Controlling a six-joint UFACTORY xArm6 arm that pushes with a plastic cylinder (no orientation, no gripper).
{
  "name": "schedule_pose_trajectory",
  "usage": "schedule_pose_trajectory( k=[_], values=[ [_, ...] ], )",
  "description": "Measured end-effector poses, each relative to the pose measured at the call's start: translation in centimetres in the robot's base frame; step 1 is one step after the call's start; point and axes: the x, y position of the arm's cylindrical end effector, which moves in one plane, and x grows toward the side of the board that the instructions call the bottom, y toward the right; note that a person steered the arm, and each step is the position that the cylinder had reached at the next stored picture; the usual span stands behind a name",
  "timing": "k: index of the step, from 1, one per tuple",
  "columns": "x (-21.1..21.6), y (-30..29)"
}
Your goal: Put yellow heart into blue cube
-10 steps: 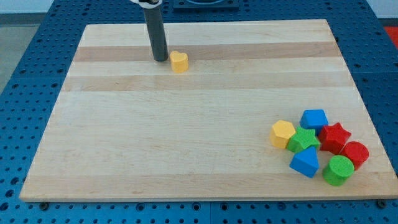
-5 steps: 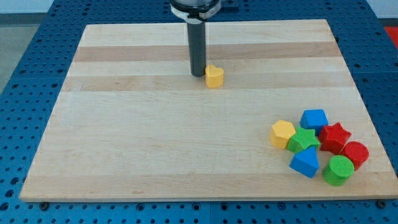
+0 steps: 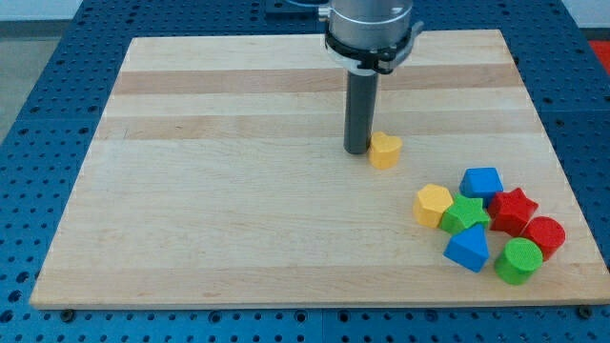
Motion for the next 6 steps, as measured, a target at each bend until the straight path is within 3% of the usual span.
schedule_pose_trajectory(
  k=[6],
  values=[
    [0.5, 9.0]
  ],
)
